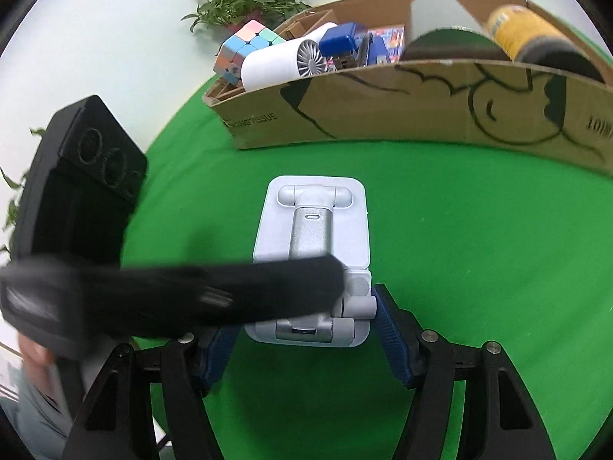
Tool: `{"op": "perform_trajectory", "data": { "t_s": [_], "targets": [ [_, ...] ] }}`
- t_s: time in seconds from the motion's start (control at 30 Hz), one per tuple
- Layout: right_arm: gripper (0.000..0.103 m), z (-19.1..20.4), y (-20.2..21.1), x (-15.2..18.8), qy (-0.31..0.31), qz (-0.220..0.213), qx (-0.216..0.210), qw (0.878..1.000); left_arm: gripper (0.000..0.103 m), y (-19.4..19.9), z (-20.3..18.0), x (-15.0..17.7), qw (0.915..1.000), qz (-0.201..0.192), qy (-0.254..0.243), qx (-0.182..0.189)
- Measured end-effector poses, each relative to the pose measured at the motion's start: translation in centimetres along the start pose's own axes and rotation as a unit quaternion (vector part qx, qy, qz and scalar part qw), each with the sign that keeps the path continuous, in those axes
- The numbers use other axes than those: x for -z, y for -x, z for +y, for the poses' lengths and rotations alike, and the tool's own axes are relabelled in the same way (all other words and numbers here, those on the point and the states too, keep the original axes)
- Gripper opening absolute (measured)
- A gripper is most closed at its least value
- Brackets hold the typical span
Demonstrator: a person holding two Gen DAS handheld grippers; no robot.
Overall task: Organize rigid objects
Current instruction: 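Close both grippers on the white phone stand, then lift the phone stand with both grippers and carry it over the box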
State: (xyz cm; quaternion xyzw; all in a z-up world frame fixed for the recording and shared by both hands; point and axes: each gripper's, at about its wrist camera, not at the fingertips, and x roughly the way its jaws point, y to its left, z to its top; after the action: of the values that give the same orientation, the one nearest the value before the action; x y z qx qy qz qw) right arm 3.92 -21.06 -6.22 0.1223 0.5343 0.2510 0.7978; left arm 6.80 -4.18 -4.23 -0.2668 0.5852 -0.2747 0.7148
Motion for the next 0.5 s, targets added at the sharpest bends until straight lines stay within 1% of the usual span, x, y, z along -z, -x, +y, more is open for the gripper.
{"op": "perform_trajectory", "data": {
  "t_s": [0.03,0.1,0.17,0.27,0.37,0.5],
  "targets": [
    [0.064,-0.1,0.1,0.0,-0.004,0.002,-0.003,1.0,0.036,0.1,0.2,0.0,1.0,-0.002,0.005,-0.001],
    [0.064,0.1,0.4,-0.1,-0.001,0.003,0.0,1.0,0.035,0.4,0.3,0.0,0.9999,-0.006,0.009,0.01],
    [0.064,0.7,1.0,-0.3,0.011,-0.005,0.004,1.0,0.035,1.3,-0.5,-0.1,0.9998,-0.019,-0.008,0.002],
    [0.064,1.4,2.5,-1.0,0.026,-0.034,0.003,0.999,0.033,3.1,-2.6,-1.1,0.9981,-0.046,-0.041,-0.007],
    [0.064,2.8,4.8,-2.3,0.048,-0.083,0.012,0.995,0.033,4.7,-4.6,-2.8,0.9955,-0.07,-0.064,-0.001],
    [0.064,3.7,7.3,-4.4,0.059,-0.124,0.019,0.99,0.033,6.0,-6.7,-5.4,0.9915,-0.089,-0.095,-0.003]
  ]
}}
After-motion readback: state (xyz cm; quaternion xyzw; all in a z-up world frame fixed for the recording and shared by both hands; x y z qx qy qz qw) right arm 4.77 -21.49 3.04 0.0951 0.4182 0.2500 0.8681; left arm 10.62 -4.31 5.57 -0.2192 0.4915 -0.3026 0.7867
